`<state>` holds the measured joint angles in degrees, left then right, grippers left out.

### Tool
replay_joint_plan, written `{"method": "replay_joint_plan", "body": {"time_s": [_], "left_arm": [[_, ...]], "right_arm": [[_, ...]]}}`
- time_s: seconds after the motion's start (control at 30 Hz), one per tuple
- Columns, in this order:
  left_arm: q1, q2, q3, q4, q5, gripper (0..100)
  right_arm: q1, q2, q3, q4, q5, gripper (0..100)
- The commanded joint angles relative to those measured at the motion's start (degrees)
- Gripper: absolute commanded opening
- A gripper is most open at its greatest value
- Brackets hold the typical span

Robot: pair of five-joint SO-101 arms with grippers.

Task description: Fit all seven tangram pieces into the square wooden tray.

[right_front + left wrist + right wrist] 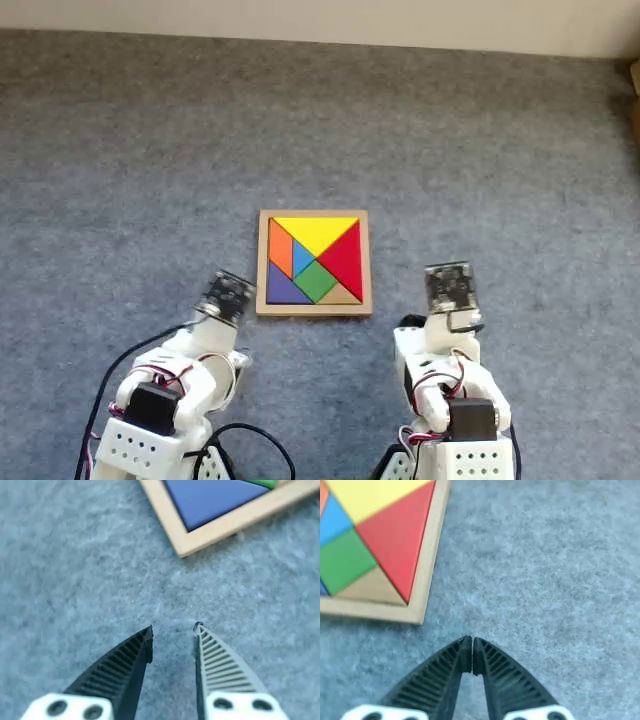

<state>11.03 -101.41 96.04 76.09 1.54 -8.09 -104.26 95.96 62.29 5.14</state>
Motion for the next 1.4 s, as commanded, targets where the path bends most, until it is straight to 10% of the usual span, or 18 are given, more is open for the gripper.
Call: {"method": "replay_joint_plan", "body": {"time_s": [0.0,1.37], "left_arm": [[-3.56,-2.59,1.1,0.26,3.69,14],[-4.26,-2.59,1.1,0.53,3.87,14]], "right_arm": [[0.13,-1.01,6.64,-2.07,-5.89,2.4],[-3.82,-1.01,6.64,9.54,-6.51,1.9]]}}
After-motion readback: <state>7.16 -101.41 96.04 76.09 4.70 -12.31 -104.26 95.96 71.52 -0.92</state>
